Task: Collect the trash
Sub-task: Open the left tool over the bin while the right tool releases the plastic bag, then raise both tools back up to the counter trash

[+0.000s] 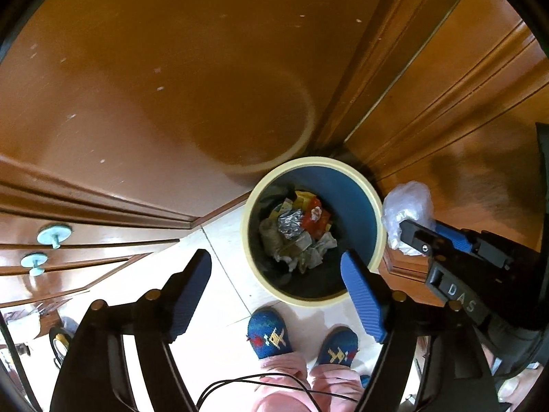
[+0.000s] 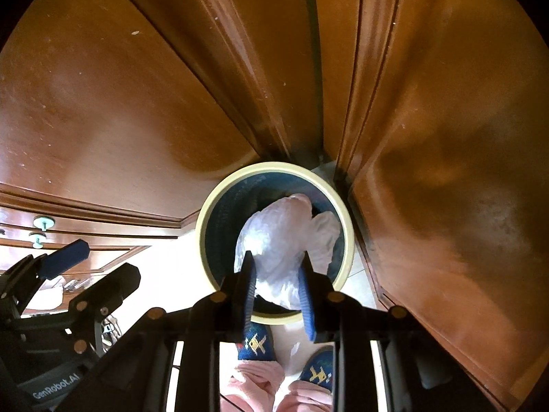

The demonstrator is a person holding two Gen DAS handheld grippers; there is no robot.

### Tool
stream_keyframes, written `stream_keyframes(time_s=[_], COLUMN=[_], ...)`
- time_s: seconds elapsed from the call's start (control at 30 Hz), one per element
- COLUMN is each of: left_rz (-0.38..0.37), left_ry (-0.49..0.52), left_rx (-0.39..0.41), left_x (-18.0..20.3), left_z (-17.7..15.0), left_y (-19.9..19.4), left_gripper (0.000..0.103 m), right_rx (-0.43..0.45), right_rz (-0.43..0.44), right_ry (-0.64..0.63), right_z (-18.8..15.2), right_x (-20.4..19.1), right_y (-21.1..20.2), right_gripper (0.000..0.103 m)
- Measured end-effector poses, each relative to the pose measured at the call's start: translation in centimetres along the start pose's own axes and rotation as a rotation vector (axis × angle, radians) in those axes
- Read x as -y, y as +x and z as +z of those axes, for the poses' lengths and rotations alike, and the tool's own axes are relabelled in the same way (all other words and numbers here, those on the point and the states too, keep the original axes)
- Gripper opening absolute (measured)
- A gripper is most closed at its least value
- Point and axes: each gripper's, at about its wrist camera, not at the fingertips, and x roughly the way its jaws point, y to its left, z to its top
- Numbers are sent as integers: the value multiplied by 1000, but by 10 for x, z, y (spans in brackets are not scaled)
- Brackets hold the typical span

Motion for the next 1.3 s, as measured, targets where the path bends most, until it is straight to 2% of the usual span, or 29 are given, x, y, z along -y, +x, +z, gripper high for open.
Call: stream_keyframes(time_s=[0.17,0.23,0.3,0.37,0.63,0.8,1.0,1.3], left_rz=[12,15,18,19,27,22,4,-18], left_ry=[-31,-47,-58,-69,-94,-111,-136,-139], left_rx=[-8,-9,-9,-7,13,36,89,230], left_x=[-14,-17,-23,-26,-30,-29,-25,-12], left_z=[-4,-7,-10,-12,-17,-18,-20,-27], left_y=[-6,-9,-11,-14,-36,-69,-143,-275], left_gripper=[80,80,80,80,80,80,80,80], right_rx=[-8,-10,-8,-2,11,28,90,218], right_rz=[7,14,14,15,21,31,45,75], right_ry=[0,1,0,-6,-26,-37,-93,-170], right_z=[0,1,1,1,-5,-10,-13,-19], right_x=[0,-1,-2,-4,-17,-24,-43,-67], right_y=[-1,-1,-2,-5,-30,-73,-151,-272], right_gripper=[26,30,40,42,42,42,42,42])
